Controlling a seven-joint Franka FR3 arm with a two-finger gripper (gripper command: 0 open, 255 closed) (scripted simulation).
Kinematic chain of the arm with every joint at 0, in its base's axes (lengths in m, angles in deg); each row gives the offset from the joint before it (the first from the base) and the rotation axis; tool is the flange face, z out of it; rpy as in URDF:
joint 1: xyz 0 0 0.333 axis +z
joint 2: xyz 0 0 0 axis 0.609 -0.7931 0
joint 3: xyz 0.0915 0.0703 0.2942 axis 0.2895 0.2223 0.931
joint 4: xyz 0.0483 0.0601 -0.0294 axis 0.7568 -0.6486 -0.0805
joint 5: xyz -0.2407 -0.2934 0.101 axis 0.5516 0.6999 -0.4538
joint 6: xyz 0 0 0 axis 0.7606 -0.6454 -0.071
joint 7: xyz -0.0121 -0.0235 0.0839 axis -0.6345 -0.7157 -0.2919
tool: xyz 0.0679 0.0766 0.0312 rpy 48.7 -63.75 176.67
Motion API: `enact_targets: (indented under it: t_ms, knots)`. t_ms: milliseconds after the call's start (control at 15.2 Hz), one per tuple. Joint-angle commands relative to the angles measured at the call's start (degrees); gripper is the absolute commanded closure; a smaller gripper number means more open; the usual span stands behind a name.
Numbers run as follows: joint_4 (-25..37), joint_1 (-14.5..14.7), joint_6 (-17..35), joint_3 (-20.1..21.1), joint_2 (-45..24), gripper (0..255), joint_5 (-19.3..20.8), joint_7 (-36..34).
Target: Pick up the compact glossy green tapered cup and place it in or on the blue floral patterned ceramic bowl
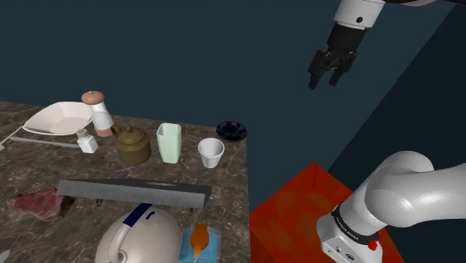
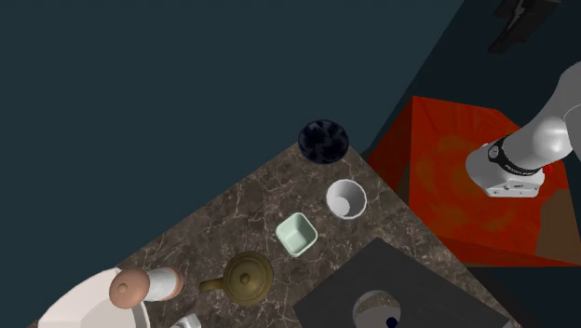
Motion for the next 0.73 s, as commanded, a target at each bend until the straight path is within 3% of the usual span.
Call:
enact_targets:
  t_ms: [0,660]
  knots:
    - [0.0,0.0,0.0,0.0,0.0,0,0.0,0.0]
    - [2.1,3.3,10.5,8.9,-13.1,0,-5.2,-9.5]
